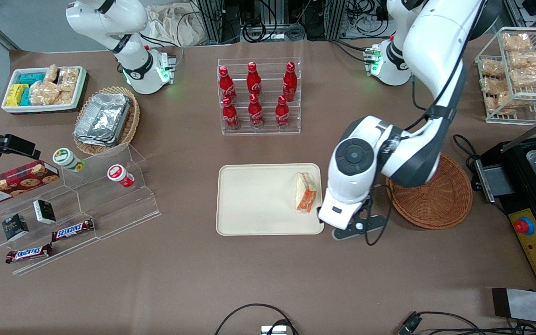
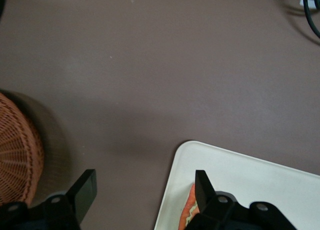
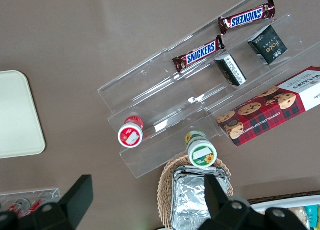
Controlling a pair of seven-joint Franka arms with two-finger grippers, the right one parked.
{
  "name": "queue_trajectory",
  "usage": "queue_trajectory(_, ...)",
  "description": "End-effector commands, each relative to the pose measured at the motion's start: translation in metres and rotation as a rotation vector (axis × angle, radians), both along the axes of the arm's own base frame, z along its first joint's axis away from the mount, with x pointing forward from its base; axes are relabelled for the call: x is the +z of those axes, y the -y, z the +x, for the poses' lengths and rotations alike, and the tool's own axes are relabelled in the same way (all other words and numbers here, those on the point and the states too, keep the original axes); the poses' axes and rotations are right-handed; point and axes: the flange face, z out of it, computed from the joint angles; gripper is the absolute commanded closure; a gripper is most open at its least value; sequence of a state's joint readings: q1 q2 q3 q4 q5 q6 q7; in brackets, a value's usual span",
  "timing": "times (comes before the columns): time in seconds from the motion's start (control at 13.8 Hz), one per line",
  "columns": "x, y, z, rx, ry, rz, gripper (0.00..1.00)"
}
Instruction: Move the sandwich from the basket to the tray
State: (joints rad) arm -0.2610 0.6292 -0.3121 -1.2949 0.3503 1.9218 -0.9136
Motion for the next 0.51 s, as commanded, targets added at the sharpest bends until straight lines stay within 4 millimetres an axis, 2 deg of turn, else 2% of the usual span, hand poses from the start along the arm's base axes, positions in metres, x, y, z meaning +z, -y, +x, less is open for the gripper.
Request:
queue_trajectory(0.0,0.023,-0.019,0.006,0.043,0.005,-0.007,0.10)
queue_trajectory(0.22,0.032,-0.039,0.013,0.037,-0.004,-0.018,0.10)
queue_trajectory(0.36,0.036,-0.074,0.022,0.037,-0.034,-0.002,0.10)
queue_trajectory(0.43,0.047,-0.084,0.023,0.014,-0.035,-0.014,0.09)
